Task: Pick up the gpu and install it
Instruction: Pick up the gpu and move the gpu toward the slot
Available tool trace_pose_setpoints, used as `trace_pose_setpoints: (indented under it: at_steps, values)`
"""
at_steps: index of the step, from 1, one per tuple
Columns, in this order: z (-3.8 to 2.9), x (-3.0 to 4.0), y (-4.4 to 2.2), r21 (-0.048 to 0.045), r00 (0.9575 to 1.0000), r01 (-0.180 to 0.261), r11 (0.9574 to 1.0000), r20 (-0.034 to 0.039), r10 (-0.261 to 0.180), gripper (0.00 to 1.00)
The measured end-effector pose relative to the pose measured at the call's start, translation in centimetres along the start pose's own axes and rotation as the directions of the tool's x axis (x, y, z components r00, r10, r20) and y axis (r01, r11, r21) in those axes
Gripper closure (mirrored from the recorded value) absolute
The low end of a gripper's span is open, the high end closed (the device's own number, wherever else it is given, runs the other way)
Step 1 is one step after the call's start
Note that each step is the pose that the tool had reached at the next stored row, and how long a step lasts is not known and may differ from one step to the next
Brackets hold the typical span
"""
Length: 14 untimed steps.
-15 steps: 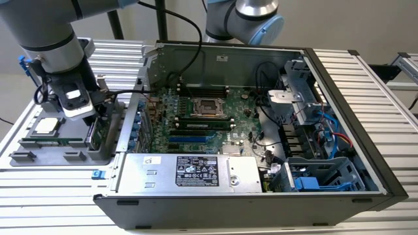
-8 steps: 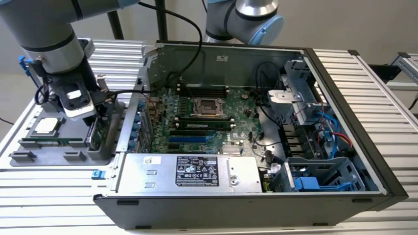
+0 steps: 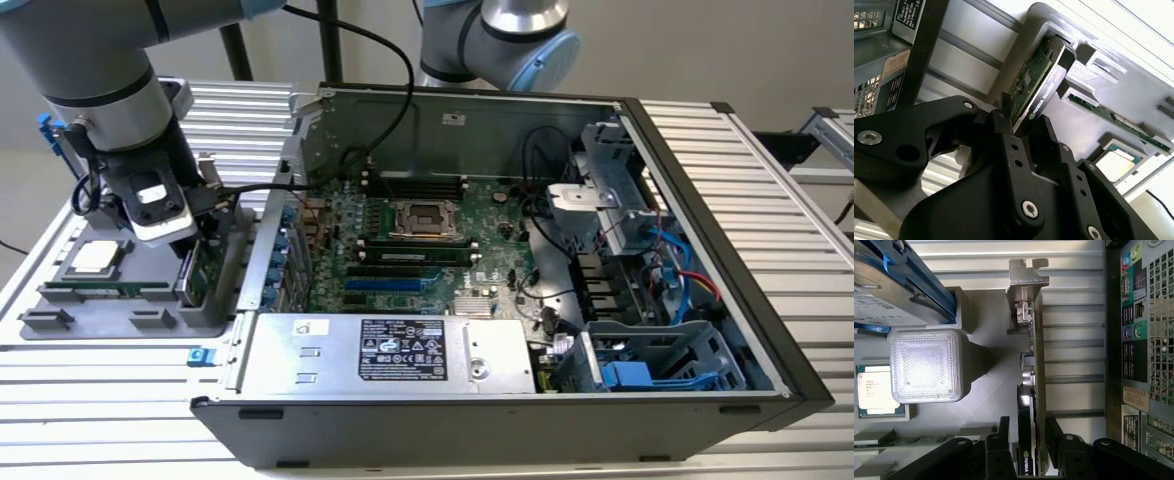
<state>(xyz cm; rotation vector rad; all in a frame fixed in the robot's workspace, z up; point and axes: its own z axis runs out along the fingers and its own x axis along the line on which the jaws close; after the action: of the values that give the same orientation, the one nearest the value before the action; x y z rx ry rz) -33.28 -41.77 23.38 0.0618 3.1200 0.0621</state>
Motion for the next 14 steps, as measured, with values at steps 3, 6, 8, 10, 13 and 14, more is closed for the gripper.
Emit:
trace_pose_setpoints:
  at_steps: [3, 6, 8, 10, 13, 14]
  values:
    - [0.0, 0.0, 0.0, 0.0, 1.0, 0.0, 1.0, 0.0, 0.0, 0.0]
    - [0.01, 0.0, 0.0, -0.0001, 1.0, 0.0, 1.0, 0.0001, 0.0, 0.0]
    - [0.01, 0.0, 0.0, 0.0, 1.0, 0.0, 1.0, 0.0001, 0.0, 1.0]
    - [0.01, 0.0, 0.0, 0.0001, 1.0, 0.0, 1.0, 0.0, 0.0, 1.0]
    - [0.01, 0.0, 0.0, 0.0, 1.0, 0.0, 1.0, 0.0, 0.0, 1.0]
    - [0.01, 0.0, 0.0, 0.0, 1.0, 0.0, 1.0, 0.0, 0.0, 1.0]
